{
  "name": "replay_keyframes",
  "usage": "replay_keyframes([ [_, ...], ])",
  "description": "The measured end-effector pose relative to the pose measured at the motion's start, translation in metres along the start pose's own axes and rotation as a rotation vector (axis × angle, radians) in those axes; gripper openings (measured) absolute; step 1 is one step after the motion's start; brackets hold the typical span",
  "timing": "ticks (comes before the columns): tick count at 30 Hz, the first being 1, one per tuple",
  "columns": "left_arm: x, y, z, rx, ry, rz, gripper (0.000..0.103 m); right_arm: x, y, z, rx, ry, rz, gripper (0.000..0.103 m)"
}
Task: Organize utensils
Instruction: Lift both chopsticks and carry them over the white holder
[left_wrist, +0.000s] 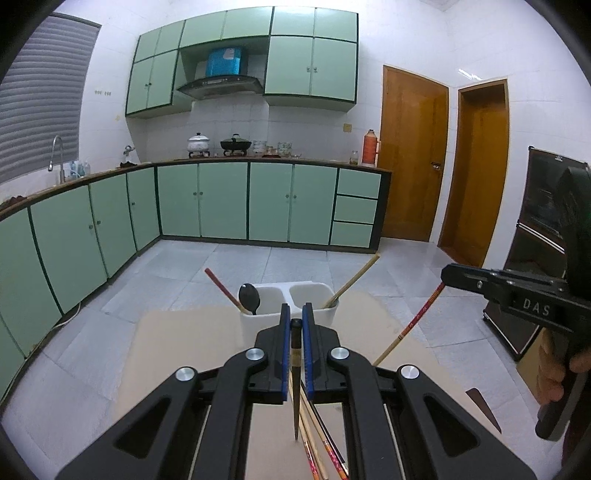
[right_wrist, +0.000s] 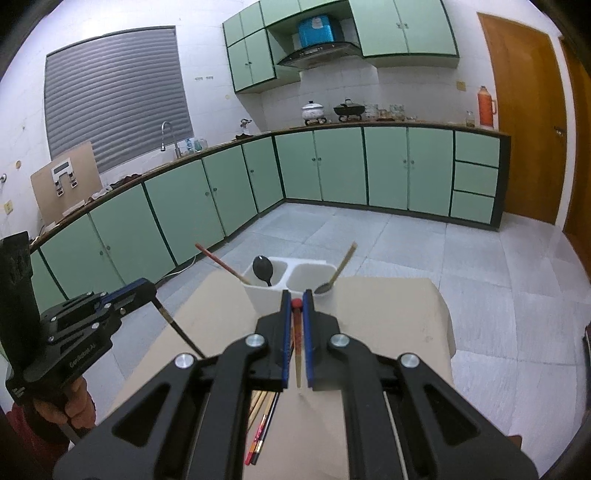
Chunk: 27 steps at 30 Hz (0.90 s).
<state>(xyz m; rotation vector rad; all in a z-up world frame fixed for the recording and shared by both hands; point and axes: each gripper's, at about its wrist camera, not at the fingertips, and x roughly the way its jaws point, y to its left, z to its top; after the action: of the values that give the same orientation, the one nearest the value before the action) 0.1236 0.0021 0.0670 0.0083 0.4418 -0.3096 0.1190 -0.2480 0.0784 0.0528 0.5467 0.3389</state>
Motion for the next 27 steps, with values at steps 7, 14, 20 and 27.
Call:
replay_keyframes([
  [7,-0.01,-0.001,0.018,0.024,-0.057,-0.005,0.006,-0.009,0.001,0.031,-0.009,-0.039,0.041,0.005],
  [14,-0.023,-0.006,0.064,0.046,-0.171,-0.005,0.006,-0.026,0.002,0.073,-0.033,-0.114,0.066,0.005],
  [20,-0.023,-0.014,0.11,0.074,-0.286,0.011,0.006,-0.024,-0.001,0.106,-0.053,-0.158,0.045,0.005],
  [27,0.006,-0.018,0.142,0.083,-0.367,0.04,0.006,0.005,-0.009,0.127,-0.072,-0.164,-0.011,0.005],
])
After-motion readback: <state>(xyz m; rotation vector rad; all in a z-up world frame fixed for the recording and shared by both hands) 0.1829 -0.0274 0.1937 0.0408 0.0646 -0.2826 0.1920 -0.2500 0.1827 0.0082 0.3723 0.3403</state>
